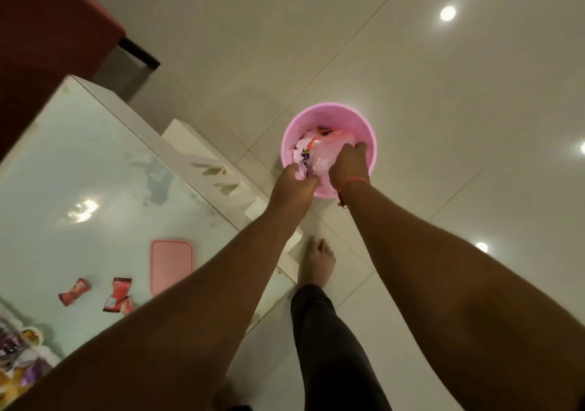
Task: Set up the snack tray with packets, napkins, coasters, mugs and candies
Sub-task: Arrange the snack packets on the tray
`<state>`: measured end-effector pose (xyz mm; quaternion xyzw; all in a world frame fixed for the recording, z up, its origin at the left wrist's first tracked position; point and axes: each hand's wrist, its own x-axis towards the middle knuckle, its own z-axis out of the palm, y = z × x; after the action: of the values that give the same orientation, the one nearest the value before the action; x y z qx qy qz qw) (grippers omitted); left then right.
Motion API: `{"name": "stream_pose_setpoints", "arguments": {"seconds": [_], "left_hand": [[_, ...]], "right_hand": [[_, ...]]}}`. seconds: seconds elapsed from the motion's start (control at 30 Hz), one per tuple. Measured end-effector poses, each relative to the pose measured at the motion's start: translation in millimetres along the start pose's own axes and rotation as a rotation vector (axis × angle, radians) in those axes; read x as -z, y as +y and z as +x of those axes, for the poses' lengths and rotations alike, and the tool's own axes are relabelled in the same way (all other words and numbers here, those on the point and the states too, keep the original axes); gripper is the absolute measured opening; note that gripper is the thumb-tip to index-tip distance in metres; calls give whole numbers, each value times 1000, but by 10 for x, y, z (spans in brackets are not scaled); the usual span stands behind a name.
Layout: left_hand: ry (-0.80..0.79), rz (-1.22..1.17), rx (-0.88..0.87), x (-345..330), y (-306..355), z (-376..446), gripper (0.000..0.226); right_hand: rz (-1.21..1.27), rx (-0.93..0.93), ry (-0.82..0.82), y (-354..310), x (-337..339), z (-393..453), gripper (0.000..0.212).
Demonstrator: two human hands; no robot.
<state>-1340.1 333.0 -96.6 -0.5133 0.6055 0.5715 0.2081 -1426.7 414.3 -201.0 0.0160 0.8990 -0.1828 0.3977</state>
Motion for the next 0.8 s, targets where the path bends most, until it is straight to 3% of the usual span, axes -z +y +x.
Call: {"name": "stream_pose_setpoints", "arguments": {"seconds": [0.13,0.23,0.4,0.6,0.8], "left_hand": [[1,43,-5,201,-215,-2,47],[28,20,-15,376,-303,-26,50],[44,-45,-39,731,-383,-271,47],[130,-50,-142,1659,-757,-974,51],[284,138,-239,3122,-1763,-1764,53]], "right_hand": [[-436,168,-135,-165,-333,280,73],[-469,259,-169,-303,-386,282,77],[-554,357,-64,-410,-149,-74,76],[-459,473,67,-936,-188,-1275,56],[-414,672,64,-1705,-1135,-2806,57]]}}
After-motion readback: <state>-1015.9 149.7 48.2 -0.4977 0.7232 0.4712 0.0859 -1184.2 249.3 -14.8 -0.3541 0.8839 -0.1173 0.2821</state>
